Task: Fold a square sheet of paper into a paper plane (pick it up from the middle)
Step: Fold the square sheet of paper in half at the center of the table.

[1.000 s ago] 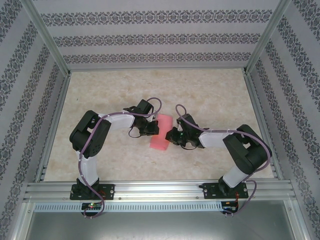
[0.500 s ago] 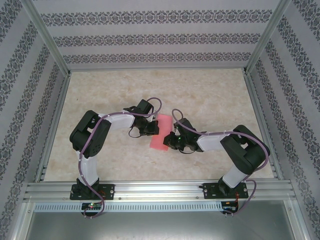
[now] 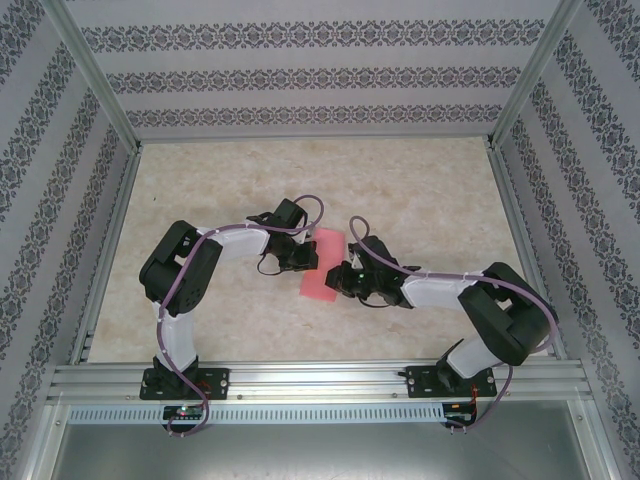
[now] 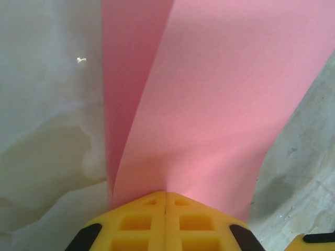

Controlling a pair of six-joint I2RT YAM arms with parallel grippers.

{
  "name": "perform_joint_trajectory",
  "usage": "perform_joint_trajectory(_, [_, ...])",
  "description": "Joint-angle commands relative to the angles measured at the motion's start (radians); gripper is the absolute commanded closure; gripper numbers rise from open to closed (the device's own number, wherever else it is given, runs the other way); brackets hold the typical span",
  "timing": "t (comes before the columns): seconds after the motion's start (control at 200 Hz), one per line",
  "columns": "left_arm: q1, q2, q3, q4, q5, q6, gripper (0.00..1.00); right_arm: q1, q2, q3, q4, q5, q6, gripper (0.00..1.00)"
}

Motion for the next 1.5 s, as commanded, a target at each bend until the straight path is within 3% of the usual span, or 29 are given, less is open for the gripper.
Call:
perform_joint_trajectory(0.0, [-0.013,0.066,-0.027,-0.06,-0.051,0.03,1.0,0.023,0.037,-0.029,0.03,-0.001,0.024,0.84])
perform_joint_trajectory(0.225, [-0.013,0.065,-0.028,-0.062,-0.054,0.032,1.0,0.032,0.106,-0.062,0.052,0.013,0.045,0.84])
perform_joint_trajectory(0.53, [-0.012,0.066,-0.021,-0.068,-0.056,0.034,1.0,0.046,-0.008,-0.032,-0.024,0.027,0.029,0.84])
perform_joint_trajectory(0.814, [-0.013,0.066,-0.017,-0.075,-0.054,0.038,1.0,0.048,0.096,-0.074,0.043,0.028,0.056,0.84])
perform_joint_trajectory(0.964, [-0.012,0.066,-0.018,-0.078,-0.054,0.042,1.0,0.048,0.014,-0.046,0.013,0.029,0.053,0.84])
perform_joint_trajectory(1.149, [-0.012,0.065,-0.021,-0.079,-0.056,0.044,1.0,-0.055,-0.11,0.016,-0.084,0.094,-0.009,0.83])
perform_joint_trajectory(1.284, [-0.012,0.069,-0.024,-0.078,-0.056,0.042,1.0,-0.147,-0.051,0.042,-0.01,0.03,-0.034,0.84])
perform_joint_trajectory(1.499, [-0.013,0.077,-0.016,-0.084,-0.059,0.049,1.0,-0.168,0.061,0.112,0.018,-0.029,-0.061,0.85])
